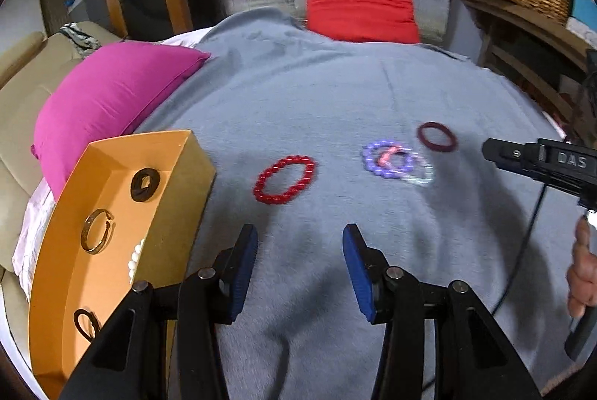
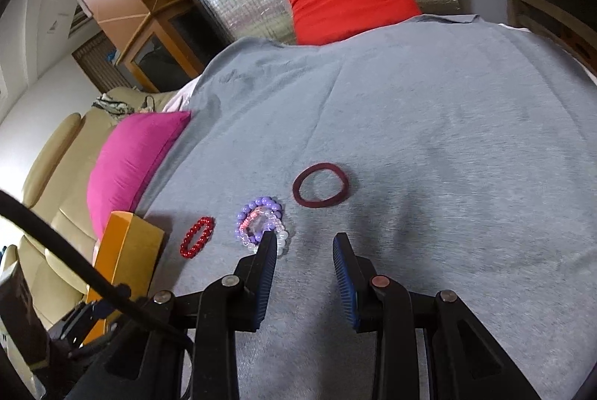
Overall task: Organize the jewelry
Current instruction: 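Withdraw both open tools from the box back over the remaining bracelets, then grasp the pink-and-clear bead bracelet with the right tool while the left tool moves to the purple bracelet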
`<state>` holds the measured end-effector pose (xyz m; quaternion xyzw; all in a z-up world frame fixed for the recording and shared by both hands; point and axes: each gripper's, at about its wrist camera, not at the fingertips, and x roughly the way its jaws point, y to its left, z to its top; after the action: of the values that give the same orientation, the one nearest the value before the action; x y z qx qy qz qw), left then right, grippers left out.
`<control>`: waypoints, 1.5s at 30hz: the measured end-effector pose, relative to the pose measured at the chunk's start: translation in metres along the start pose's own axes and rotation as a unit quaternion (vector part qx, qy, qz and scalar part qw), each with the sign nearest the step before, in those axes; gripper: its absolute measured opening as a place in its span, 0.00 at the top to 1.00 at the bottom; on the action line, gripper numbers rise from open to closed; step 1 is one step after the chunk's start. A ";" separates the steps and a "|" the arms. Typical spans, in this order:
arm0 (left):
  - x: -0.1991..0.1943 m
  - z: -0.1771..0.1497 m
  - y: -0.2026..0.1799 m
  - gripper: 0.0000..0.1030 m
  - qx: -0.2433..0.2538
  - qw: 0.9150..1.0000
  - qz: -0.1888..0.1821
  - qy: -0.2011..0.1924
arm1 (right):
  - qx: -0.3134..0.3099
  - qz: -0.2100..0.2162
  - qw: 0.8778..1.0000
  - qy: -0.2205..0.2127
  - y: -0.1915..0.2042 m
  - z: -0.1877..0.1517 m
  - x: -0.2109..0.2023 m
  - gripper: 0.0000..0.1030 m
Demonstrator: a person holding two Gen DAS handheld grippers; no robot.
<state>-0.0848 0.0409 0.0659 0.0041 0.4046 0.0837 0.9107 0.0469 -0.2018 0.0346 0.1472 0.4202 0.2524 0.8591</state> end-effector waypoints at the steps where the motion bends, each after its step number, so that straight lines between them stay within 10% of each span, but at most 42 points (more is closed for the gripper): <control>1: 0.004 -0.001 0.001 0.53 -0.002 1.000 0.001 0.001 | -0.006 0.001 1.000 0.002 0.003 0.000 0.005 0.67; 22: 0.031 -0.007 0.002 0.53 0.016 1.000 0.008 0.013 | -0.092 -0.021 0.995 0.027 0.035 -0.002 0.080 0.77; 26: 0.031 -0.007 0.002 0.53 0.015 1.000 0.008 0.012 | -0.122 -0.036 0.991 0.030 0.041 -0.009 0.079 0.92; 45: 0.040 0.013 -0.036 0.53 0.026 0.999 -0.039 -0.027 | -0.093 -0.046 0.995 0.015 -0.009 -0.014 0.028 0.92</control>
<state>-0.0439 0.0120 0.0424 0.0142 0.3813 0.0370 0.9236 0.0535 -0.1931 0.0035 0.0435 0.4139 0.2524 0.8736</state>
